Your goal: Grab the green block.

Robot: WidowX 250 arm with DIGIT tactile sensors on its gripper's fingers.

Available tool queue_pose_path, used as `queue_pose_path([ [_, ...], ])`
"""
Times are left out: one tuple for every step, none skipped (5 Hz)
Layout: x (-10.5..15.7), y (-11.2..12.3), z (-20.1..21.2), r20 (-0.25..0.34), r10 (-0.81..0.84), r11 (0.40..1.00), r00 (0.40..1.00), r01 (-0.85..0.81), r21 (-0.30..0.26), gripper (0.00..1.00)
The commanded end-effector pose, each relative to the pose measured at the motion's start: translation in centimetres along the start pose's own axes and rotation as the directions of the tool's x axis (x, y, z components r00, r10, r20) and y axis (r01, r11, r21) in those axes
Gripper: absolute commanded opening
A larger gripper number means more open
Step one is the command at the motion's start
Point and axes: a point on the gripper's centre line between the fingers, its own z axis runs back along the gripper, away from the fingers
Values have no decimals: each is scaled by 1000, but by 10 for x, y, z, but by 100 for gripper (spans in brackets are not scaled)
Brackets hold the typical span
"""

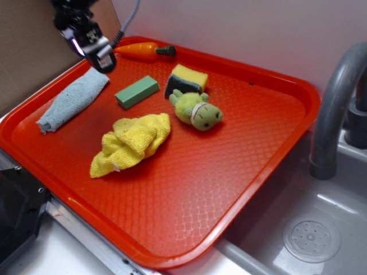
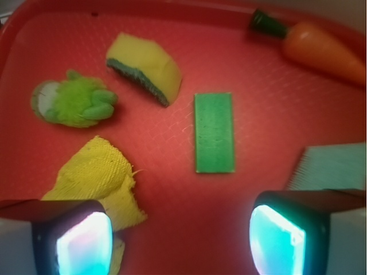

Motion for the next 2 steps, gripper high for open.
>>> queue_pose_path([
  [23,6,-25,-60,5,995,998,1,97,100],
  [29,14,-38,-90,11,994,996,0,113,100],
])
